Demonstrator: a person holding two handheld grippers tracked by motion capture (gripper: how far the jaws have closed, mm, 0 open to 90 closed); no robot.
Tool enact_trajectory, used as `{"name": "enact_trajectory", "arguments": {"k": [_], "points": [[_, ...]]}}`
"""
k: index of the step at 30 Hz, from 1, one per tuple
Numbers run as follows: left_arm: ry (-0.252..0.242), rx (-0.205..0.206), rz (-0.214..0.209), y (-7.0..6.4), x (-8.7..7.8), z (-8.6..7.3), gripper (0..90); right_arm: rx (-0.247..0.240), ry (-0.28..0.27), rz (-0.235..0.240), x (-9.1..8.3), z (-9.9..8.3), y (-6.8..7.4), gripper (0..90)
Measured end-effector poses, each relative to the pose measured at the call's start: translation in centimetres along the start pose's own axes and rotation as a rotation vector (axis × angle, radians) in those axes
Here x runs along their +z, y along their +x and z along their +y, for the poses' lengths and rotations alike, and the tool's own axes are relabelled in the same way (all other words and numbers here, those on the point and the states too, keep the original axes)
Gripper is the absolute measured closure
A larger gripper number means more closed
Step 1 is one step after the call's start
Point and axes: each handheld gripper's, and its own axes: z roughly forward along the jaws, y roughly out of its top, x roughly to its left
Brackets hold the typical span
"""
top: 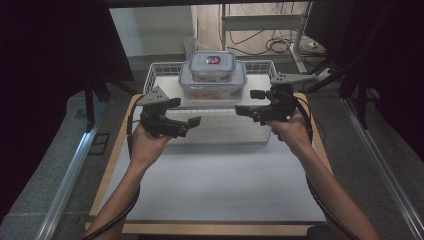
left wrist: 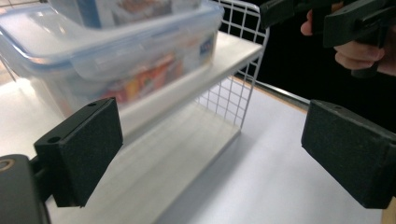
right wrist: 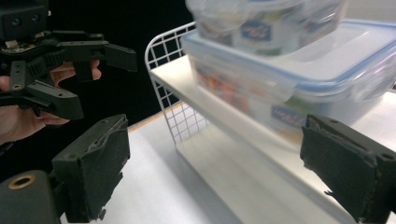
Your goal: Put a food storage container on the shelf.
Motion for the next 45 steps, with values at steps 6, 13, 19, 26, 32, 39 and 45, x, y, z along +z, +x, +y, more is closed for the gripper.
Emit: {"name": "enact_trajectory", "arguments": {"k": [6,13,19,26,32,39,45], "points": [[0.004,-0.011,-0.011,-0.7,-0.4,-1.8,4.8,-0.037,0.022,0.007,0.2,-1.1,1.6,7.2],[0.025,-0.028,-0.024,-1.5,-0.3,-4.5,4.5,-0.074,0.056,0.012,0.4,-3.0,3.1,6.0],[0.031,-0.024,-0.014,-2.3,-0.3,-6.6,4.0,-0.098,0.096,0.000,0.1,-5.3,4.0,3.7],[0.032,-0.008,-0.006,-3.7,-0.7,-8.5,3.7,-0.121,0.137,-0.028,-0.5,-7.7,4.9,2.1],[0.045,0.008,0.003,-4.8,-1.1,-10.0,3.6,-0.115,0.155,-0.027,-1.3,-10.0,5.3,2.3],[0.071,0.028,0.016,-5.9,-1.4,-12.0,3.0,-0.109,0.167,-0.058,-2.0,-12.7,5.4,2.5],[0.091,0.037,0.036,-6.1,-1.7,-14.2,2.6,-0.098,0.176,-0.093,-2.7,-15.0,5.3,2.5]]}}
